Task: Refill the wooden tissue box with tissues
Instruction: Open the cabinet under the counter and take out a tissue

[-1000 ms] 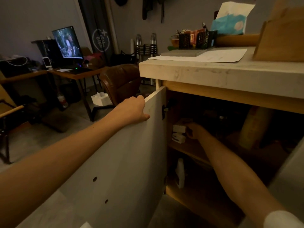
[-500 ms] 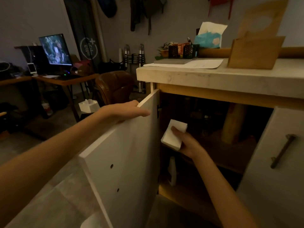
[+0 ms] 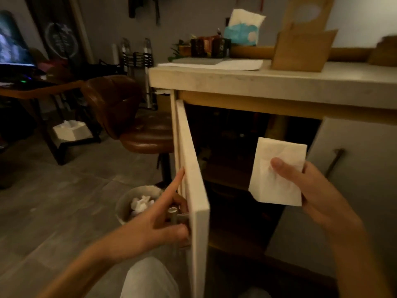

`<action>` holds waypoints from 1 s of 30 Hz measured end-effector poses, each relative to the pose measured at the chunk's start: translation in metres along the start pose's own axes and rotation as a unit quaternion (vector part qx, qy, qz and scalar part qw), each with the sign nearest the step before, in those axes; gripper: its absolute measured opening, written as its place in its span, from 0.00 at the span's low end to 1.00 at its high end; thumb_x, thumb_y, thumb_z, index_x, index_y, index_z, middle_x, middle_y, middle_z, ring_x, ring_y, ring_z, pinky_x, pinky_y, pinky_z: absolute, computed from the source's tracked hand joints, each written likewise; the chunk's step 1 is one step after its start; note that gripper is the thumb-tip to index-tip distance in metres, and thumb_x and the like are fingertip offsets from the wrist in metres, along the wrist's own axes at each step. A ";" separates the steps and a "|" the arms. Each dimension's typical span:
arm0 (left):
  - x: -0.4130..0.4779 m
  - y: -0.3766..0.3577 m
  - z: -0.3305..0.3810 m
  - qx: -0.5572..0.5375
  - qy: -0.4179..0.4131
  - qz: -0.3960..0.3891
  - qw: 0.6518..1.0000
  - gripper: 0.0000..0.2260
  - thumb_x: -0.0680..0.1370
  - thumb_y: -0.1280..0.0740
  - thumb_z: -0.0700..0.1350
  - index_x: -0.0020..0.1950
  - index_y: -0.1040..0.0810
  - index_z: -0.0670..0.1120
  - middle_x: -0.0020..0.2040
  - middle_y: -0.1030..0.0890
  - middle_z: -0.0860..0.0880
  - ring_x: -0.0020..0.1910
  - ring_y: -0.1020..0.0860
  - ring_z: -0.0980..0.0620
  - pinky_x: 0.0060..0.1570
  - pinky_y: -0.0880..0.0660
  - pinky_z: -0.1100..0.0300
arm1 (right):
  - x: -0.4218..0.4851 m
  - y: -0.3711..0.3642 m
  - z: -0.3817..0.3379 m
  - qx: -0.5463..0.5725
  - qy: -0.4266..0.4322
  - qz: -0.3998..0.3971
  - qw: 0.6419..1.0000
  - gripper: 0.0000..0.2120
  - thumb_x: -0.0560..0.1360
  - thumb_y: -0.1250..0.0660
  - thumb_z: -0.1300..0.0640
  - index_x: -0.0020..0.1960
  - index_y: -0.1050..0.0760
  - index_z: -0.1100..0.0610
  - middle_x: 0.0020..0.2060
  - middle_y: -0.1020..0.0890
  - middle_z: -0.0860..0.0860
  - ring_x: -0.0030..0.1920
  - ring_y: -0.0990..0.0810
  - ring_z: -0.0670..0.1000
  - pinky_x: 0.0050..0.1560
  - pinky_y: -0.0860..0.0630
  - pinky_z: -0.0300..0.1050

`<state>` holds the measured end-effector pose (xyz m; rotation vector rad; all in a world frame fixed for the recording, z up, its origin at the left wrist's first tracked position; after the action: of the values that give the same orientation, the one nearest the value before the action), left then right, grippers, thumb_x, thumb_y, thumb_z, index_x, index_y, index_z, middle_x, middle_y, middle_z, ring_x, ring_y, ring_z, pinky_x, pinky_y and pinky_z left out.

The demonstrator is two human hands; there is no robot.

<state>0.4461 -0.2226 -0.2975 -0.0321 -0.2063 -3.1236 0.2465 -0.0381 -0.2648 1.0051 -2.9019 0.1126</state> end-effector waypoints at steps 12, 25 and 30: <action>0.189 -0.124 0.014 0.172 -0.145 0.049 0.973 0.47 0.81 0.38 0.51 0.67 0.83 0.60 0.69 0.31 0.47 0.56 0.21 0.49 0.62 0.23 0.48 | -0.085 0.143 -0.035 -0.040 -0.005 0.260 0.965 0.26 0.56 0.26 0.37 0.52 0.23 0.44 0.40 0.14 0.43 0.40 0.14 0.45 0.31 0.20 0.38; 0.286 -0.117 -0.002 0.125 -0.230 0.040 0.964 0.51 0.79 0.35 0.42 0.68 0.83 0.61 0.54 0.30 0.42 0.50 0.25 0.46 0.58 0.23 0.46 | -0.058 0.112 0.018 -0.017 -0.061 0.215 0.974 0.26 0.56 0.28 0.41 0.53 0.25 0.45 0.37 0.15 0.43 0.39 0.14 0.46 0.30 0.20 0.37; 0.296 -0.112 -0.004 0.092 -0.208 0.036 0.973 0.52 0.79 0.35 0.37 0.67 0.82 0.62 0.56 0.31 0.40 0.52 0.26 0.43 0.57 0.23 0.47 | -0.031 0.091 0.025 -0.020 -0.136 0.195 0.971 0.28 0.51 0.26 0.41 0.50 0.25 0.43 0.40 0.14 0.48 0.42 0.15 0.53 0.32 0.19 0.44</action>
<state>0.1484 -0.1152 -0.3097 -0.6784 -0.4849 -2.9696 0.2135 0.0500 -0.2971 0.4607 -3.3000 -0.0691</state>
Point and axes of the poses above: each hand's wrist, its own x-axis towards the middle knuckle, its own y-axis out of the back of the hand, z = x × y, the point moved 9 cm from there along x, towards the middle knuckle
